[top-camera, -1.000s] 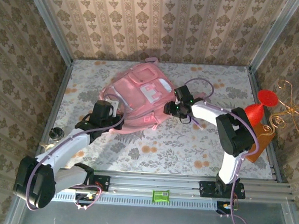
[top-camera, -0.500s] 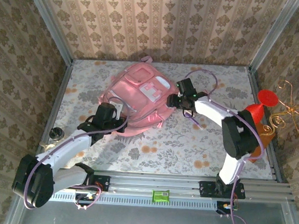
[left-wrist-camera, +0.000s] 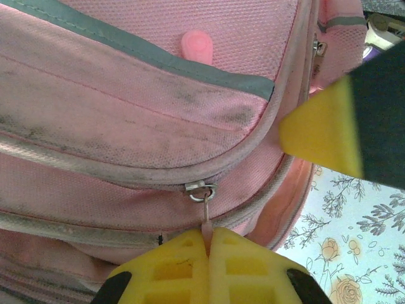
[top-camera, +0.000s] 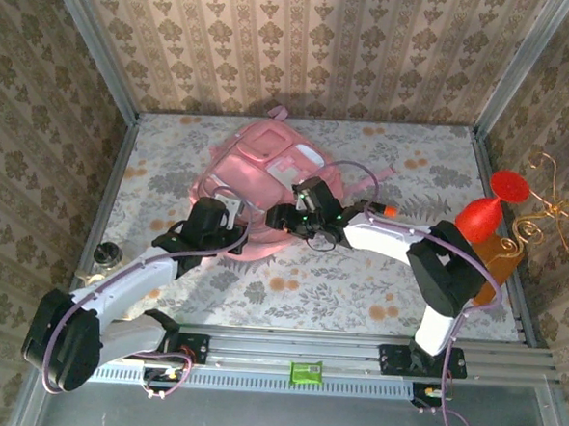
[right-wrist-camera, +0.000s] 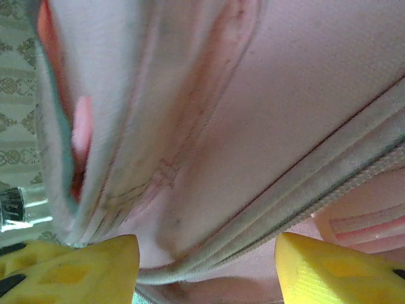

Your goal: Pack the student bag

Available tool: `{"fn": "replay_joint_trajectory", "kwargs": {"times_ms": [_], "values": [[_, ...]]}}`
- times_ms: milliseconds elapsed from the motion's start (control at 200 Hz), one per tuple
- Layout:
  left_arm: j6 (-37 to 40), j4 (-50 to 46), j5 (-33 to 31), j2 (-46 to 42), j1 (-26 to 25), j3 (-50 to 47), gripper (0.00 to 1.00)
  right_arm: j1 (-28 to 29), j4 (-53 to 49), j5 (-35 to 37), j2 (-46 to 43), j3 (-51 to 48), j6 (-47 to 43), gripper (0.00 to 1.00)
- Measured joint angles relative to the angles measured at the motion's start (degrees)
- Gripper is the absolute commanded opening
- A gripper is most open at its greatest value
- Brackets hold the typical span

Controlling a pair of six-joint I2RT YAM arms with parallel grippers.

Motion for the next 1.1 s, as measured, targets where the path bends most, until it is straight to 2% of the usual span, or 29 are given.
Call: {"fn": "replay_joint_trajectory", "kwargs": {"times_ms": [180,360,480,610,835,980,1105], "values": [[0.0,0.4,-0.6,0.1,-0.4,0.0,0.00,0.0,3.7,-0.1,1.2,-0.8,5.4,0.49],[0.1,0.3,-0.9,0.5,-0.7,0.0,0.00,0.0,5.2,0.5,2.2,-0.8,6.7,0.16],[0.8,0.0,-2.3,0.4,-1.0,0.0,0.00,-0.7,5.5,0.7,2.2,-1.0,6.4,0.05],[2.3,-0.9,-5.4,0.0,-1.3,0.0,0.00,-2.6,3.7,-1.3,1.5,-1.0,2.5,0.02],[4.3,-2.1,-10.3,0.0,-1.1,0.0,0.00,-7.6,-6.7,-7.1,0.7,2.2,-8.3,0.00],[5.1,-2.9,-10.9,0.1,-1.0,0.7,0.00,-11.7,-15.2,-11.1,0.7,5.7,-15.5,0.02],[5.6,-1.8,-8.0,0.4,-1.8,1.3,0.00,-15.3,-22.2,-14.1,2.9,10.6,-20.2,0.09]]}}
